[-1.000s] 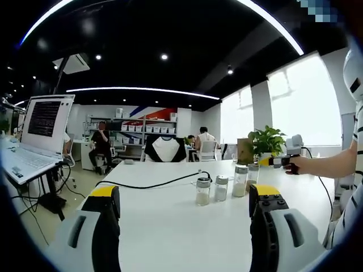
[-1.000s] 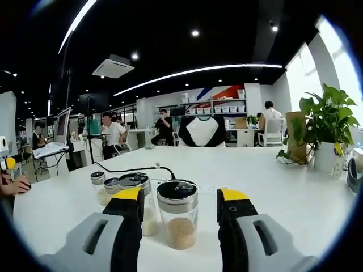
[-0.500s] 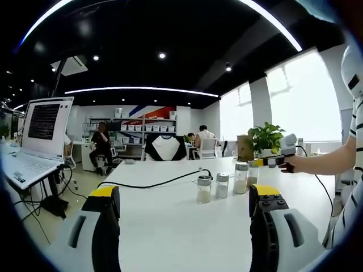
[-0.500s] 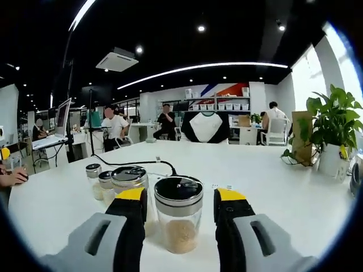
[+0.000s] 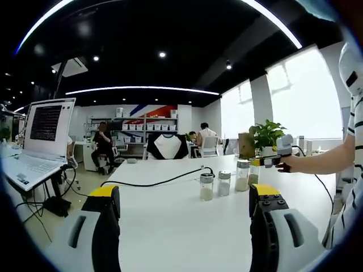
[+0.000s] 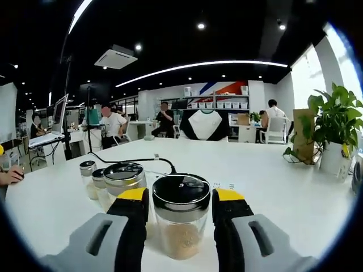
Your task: Rotate the seasoning bottle until the label or dispensing opening points toward the visible target arrow and the bottle remains upright within the marked orientation range
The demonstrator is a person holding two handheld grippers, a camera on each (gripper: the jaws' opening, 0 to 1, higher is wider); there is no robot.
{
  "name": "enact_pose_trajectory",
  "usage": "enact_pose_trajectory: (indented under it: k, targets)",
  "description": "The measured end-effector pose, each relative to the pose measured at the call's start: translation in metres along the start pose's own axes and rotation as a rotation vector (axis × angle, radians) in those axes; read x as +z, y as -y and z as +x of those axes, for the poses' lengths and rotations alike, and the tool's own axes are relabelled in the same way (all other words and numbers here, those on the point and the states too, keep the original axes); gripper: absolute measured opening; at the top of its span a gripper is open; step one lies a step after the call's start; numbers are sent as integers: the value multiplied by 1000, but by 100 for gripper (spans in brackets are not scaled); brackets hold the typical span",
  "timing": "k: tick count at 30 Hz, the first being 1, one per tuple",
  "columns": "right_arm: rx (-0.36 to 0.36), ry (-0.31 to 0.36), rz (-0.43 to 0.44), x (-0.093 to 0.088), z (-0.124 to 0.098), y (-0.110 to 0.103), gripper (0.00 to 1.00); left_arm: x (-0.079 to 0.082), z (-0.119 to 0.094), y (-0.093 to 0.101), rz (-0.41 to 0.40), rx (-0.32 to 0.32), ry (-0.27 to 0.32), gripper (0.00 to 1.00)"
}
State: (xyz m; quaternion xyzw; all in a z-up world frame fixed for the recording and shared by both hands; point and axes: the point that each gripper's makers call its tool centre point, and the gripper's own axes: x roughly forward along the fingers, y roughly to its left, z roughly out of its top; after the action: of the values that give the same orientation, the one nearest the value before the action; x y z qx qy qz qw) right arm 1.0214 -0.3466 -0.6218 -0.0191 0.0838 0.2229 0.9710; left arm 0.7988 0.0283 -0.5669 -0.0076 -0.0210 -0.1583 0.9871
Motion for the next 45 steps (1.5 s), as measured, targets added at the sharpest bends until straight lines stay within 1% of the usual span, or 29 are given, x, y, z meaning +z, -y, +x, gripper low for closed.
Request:
enact_pose_trajectory:
  k: [3, 6, 11, 16, 21, 28, 39, 44, 45]
  targets:
    - [-14, -3, 9, -2, 2, 3, 41, -1, 0, 1, -1, -1, -2, 100]
    - [-5, -3, 0, -4, 3, 1, 39, 0, 0, 1, -4, 0, 3, 100]
    - [-22, 4, -4, -4, 3, 2, 39, -5, -3, -1, -14, 7, -5, 100]
    - [-21, 11, -7, -4, 3, 2, 39, -4, -6, 0, -11, 6, 0, 100]
    - [-18, 19, -9, -3, 2, 2, 39, -2, -11, -3, -19, 18, 10, 100]
    - [-16, 23, -9, -3, 2, 1, 39, -2, -14, -2, -15, 18, 11, 100]
    - [-29, 38, 2, -3, -1, 4, 38, 1, -6, 5, -8, -2, 16, 100]
    - [-31, 54, 55, -3, -9, 8, 38, 2, 1, 11, -8, -20, 21, 100]
    - [-30, 54, 55, -3, -10, 8, 38, 1, 2, 12, -7, -22, 20, 100]
